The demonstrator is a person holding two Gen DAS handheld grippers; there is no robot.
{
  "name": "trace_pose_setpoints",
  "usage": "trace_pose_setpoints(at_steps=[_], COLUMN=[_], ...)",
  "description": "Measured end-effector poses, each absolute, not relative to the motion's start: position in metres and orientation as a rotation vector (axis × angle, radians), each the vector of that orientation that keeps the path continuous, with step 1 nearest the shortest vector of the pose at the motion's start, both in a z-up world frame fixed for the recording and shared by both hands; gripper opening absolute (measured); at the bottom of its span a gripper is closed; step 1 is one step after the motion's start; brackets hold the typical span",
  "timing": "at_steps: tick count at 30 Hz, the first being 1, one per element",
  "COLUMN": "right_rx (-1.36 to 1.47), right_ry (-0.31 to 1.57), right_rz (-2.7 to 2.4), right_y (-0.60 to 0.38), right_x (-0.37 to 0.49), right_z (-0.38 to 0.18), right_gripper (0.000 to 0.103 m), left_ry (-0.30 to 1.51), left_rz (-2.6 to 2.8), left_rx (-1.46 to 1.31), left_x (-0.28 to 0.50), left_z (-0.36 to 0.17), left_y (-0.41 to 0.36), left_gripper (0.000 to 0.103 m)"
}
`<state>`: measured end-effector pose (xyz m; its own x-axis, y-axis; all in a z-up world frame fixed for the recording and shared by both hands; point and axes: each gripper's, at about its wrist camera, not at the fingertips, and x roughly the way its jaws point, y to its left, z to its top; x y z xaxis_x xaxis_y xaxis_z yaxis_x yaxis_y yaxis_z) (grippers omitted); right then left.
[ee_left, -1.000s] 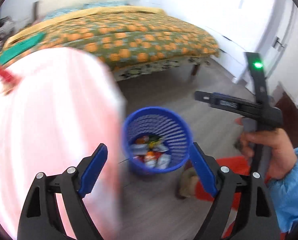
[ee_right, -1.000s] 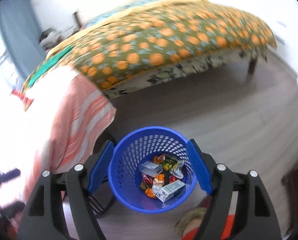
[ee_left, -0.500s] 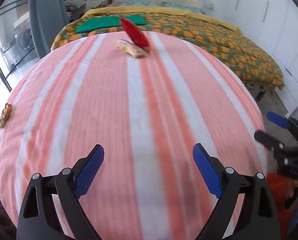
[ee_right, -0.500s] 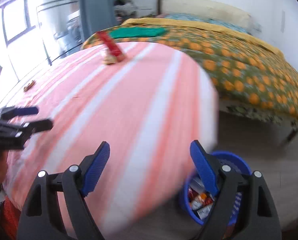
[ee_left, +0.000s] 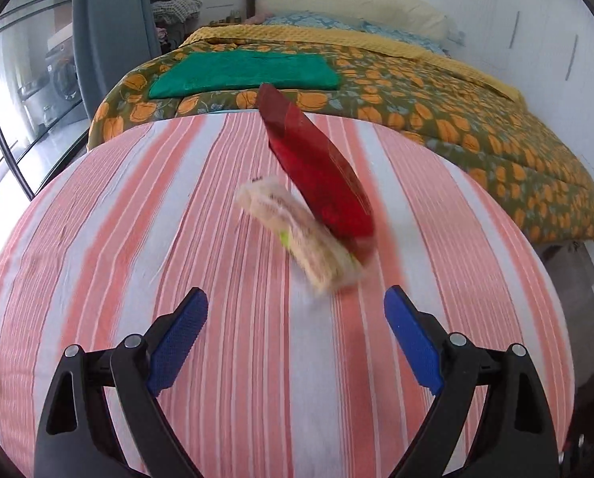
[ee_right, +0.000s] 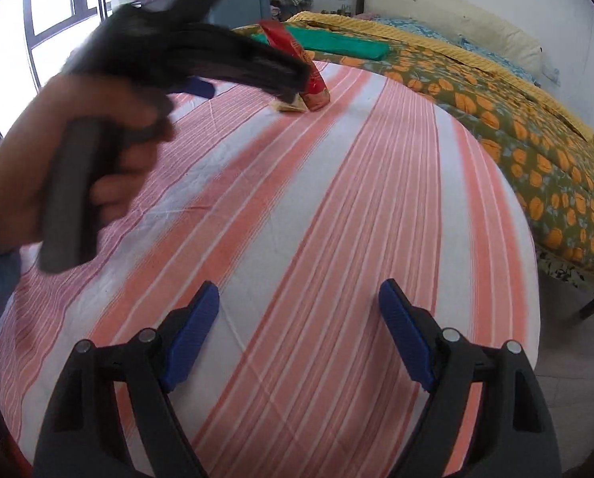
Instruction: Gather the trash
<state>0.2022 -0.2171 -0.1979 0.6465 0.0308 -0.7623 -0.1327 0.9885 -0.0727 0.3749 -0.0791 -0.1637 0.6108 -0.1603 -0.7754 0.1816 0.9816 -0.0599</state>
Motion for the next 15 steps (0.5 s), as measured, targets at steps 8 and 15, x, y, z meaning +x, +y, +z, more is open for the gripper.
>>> trace_pose_setpoints(at_steps=[8, 15], right_rx=[-0.147, -0.104], right_ry=[0.851, 0.869], right_rz=[0.064, 0.070], right_y=[-0.215, -0.221], right_x=[0.201, 0.205], right_z=[-0.199, -0.199], right_gripper=[0.083, 0.085], left_ry=[0.913, 0.925], left_rz=[-0.175, -0.282], left_rx=[0.018, -0.003], left_x=[0.402, 0.367], left_z=[-0.179, -0.168], left_y=[-0.088, -0.065], left_gripper=[0.053, 0.027])
